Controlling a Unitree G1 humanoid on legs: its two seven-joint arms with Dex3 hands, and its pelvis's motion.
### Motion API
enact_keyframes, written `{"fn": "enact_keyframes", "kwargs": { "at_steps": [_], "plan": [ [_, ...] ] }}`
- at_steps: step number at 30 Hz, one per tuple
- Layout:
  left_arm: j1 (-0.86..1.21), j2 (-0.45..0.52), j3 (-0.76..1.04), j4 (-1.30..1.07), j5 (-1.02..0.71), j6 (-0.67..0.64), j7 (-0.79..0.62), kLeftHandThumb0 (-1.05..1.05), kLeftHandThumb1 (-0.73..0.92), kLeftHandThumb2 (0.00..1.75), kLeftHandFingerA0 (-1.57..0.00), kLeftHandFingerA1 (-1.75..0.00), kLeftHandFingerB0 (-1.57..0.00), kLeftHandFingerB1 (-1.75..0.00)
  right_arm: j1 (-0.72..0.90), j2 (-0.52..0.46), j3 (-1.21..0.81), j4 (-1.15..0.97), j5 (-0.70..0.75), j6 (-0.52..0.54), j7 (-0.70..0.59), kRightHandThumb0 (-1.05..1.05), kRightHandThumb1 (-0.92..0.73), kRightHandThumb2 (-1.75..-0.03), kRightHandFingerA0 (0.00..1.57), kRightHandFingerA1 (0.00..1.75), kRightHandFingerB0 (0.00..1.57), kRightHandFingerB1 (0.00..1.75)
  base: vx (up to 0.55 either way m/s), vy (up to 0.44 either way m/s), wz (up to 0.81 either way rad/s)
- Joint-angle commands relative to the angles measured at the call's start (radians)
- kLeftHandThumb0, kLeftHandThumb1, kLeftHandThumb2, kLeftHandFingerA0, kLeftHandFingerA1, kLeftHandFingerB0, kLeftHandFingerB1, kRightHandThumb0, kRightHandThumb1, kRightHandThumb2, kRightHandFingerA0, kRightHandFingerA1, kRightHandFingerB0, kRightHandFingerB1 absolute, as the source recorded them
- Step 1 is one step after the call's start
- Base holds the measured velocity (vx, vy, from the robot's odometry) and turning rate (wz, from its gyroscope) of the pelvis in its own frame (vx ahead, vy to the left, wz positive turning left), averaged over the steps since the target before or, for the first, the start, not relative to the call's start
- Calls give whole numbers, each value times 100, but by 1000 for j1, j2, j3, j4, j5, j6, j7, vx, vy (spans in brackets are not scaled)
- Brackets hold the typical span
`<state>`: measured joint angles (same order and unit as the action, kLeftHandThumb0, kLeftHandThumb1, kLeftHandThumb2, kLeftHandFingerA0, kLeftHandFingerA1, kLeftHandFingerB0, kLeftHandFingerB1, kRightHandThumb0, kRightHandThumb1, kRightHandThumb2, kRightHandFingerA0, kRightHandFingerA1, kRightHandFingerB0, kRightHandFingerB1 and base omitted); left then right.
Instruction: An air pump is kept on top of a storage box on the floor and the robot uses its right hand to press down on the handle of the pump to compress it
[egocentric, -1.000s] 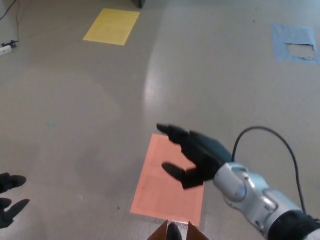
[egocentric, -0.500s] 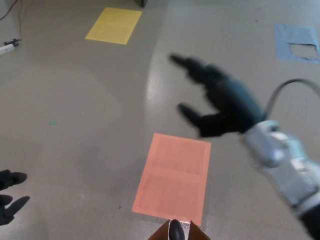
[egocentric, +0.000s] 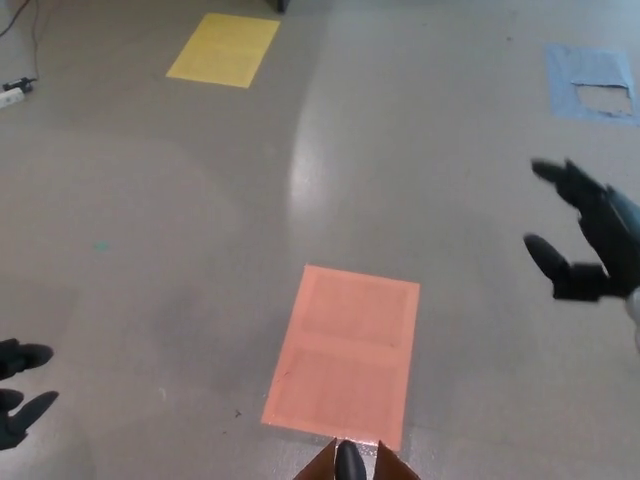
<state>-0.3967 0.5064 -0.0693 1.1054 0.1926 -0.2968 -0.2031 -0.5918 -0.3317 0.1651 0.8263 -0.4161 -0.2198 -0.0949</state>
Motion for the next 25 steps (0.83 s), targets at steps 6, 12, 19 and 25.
{"fn": "enact_keyframes", "kwargs": {
  "at_steps": [6, 12, 19, 25],
  "plan": [
    [32, 27, 38, 32, -25, -29, -3, -27, 61, 110, -8, -50, -8, -49, 12, 38, -66, 506, 65, 296, 131, -34, -55, -113, 0, 49, 0, 45, 0, 0, 0],
    [10, 36, 44, 47, -26, -14, -22, -27, 62, 111, -7, -50, -7, -49, -11, 42, -78, 524, 77, 260, 169, -34, -56, -113, 0, 48, 0, 46, 0, 0, 0],
    [-6, 39, 39, 57, -8, -9, -15, -27, 62, 111, -7, -50, -7, -48, -4, 48, -125, 531, 105, 264, 177, -68, -76, -109, 3, 38, 3, 30, 0, 0, 0],
    [4, 41, 32, 41, 1, -14, -9, -27, 62, 111, -7, -50, -7, -49, 7, 51, -169, 530, 135, 264, 193, -75, -76, -104, 6, 31, 6, 24, 0, 0, 0]
  ]
}}
